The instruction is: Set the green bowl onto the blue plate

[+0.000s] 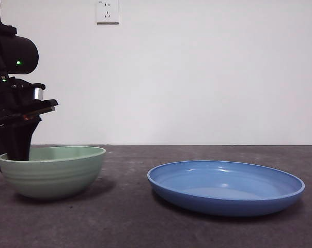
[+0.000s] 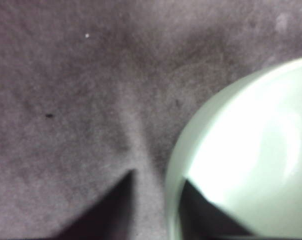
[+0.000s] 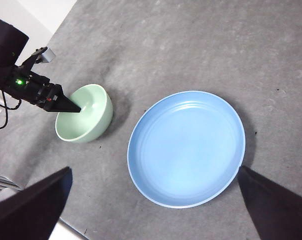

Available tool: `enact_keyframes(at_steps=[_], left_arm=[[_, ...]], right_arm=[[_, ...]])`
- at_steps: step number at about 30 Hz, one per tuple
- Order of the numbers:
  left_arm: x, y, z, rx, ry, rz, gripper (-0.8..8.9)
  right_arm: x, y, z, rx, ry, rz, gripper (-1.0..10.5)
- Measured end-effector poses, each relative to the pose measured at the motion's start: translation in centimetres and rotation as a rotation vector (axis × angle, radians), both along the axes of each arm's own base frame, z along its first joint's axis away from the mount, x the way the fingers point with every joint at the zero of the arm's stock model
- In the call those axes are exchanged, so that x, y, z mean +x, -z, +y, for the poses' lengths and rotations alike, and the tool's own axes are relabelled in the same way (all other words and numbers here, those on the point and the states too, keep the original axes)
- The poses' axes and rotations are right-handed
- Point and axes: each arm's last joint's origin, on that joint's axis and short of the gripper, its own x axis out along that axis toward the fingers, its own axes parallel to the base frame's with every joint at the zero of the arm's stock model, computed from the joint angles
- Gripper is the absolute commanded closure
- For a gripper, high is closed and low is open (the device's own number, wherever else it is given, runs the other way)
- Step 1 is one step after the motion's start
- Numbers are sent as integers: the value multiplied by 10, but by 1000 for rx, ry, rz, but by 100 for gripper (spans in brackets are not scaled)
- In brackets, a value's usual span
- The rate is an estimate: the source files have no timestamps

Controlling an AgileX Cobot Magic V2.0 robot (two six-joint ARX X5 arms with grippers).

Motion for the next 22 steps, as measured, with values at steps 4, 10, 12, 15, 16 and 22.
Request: enact_keyframes(at_steps=[4,10,12,15,16,22], left_arm=[[0,-1,0,-3,0,0,799],[2,-10,-10,0,16,1,799],[2,-19,-19,-1,40,1,799],[3,-35,-37,-9,90,-24,799],[3,-41,-43,-11,108,-32,799],[12,-66,-90,-41,210,-92,799]], right_arm=[[0,0,0,0,0,0,282],[0,0,0,0,0,0,282],[0,0,0,0,0,0,282],[0,0,0,0,0,0,282],[0,0,0,0,0,0,282],[0,0,0,0,0,0,282]])
